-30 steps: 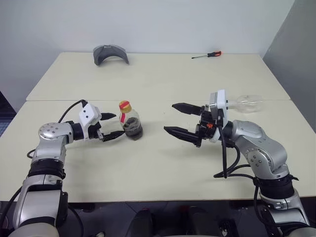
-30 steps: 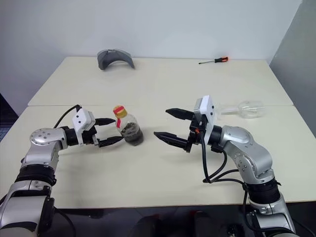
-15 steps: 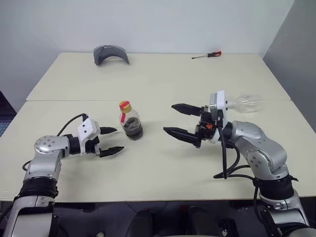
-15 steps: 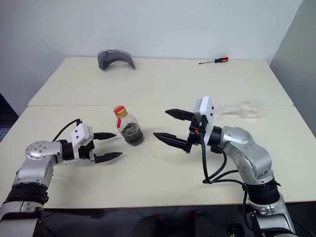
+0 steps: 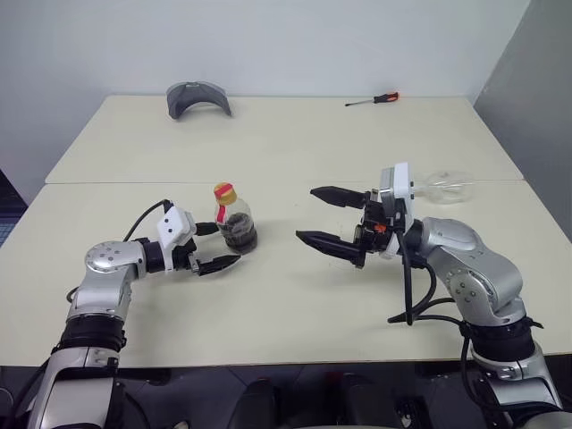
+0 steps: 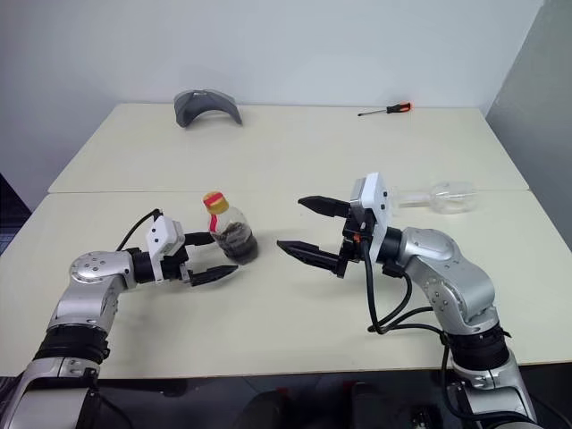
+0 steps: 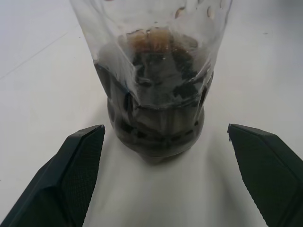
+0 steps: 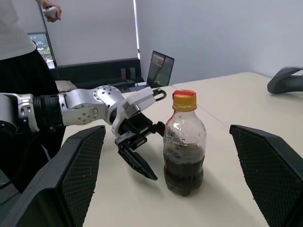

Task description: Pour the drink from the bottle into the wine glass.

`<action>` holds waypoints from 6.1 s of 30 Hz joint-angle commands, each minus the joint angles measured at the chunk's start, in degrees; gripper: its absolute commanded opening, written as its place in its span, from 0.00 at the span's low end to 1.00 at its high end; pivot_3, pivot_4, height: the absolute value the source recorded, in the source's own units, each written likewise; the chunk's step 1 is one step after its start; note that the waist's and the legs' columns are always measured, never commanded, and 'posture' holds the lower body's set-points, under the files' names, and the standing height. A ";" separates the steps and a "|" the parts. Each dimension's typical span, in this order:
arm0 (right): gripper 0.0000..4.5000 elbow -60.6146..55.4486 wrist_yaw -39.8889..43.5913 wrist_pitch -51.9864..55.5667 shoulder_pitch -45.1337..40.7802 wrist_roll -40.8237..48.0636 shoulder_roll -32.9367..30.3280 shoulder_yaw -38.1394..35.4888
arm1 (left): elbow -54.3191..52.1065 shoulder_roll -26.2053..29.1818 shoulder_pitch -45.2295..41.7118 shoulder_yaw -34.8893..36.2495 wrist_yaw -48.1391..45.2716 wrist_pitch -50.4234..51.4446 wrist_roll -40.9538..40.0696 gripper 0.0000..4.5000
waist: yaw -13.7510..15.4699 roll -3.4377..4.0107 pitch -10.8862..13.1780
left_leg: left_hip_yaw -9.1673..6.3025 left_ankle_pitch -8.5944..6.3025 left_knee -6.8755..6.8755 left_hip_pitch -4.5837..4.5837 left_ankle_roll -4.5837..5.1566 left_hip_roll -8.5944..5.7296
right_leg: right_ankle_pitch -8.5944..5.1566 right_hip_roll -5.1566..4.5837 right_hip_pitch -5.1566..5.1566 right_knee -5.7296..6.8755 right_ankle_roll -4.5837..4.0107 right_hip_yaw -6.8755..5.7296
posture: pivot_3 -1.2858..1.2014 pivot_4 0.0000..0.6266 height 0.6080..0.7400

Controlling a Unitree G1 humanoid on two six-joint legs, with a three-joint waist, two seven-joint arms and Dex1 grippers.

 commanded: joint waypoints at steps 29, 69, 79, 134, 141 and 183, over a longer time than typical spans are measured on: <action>1.00 -2.04 -0.61 -0.38 -0.41 0.54 1.29 -0.43 | -4.48 -9.34 -2.75 0.59 10.63 1.21 -2.51 0.99 | 0.05 -0.01 0.00 | 0.00 0.00 0.01 0.00 -0.01 0.00 | 0.00 -0.01 0.01 -0.01 0.00 0.01 | 0.52 0.24 1.00; 1.00 7.98 -11.07 5.71 -18.23 0.27 9.29 -1.32 | -30.81 -8.22 -0.49 -0.53 14.33 16.84 -7.69 0.37 | -0.05 -0.01 0.01 | 0.00 0.07 0.00 0.02 -0.13 0.00 | 0.00 -0.01 0.01 0.00 0.00 0.04 | 0.52 0.24 1.00; 1.00 8.70 -8.45 6.01 -19.05 0.33 8.95 -0.01 | -31.12 -9.63 -0.77 -1.32 15.32 17.94 -7.96 0.37 | 0.01 -0.01 0.02 | 0.01 0.02 0.01 -0.03 -0.04 -0.01 | 0.00 -0.02 0.01 -0.06 -0.01 0.04 | 0.52 0.24 1.00; 0.24 21.63 21.24 -4.04 -28.04 -1.03 9.38 4.56 | -46.95 -5.32 2.94 -2.27 10.07 28.99 -18.83 0.23 | -0.27 0.15 0.13 | 0.01 0.01 -0.05 -0.01 -0.03 0.01 | 0.00 -0.01 0.00 -0.11 -0.01 0.06 | 0.52 0.24 1.00; 0.24 30.73 32.78 -12.25 -32.05 -4.42 10.94 7.94 | -55.14 -4.41 5.38 -1.63 12.56 35.74 -24.05 0.21 | -0.20 0.19 0.17 | -0.01 0.01 -0.02 0.03 -0.02 0.00 | 0.00 -0.01 0.05 -0.09 0.00 0.04 | 0.52 0.24 1.00; 0.77 13.16 3.55 8.38 -23.81 3.56 5.16 -4.60 | -38.18 -6.86 -2.11 -3.38 12.52 25.78 -16.48 0.17 | -0.03 0.24 0.23 | 0.02 0.03 -0.04 -0.04 -0.05 0.00 | 0.01 -0.02 0.00 -0.14 -0.01 0.05 | 0.52 0.24 1.00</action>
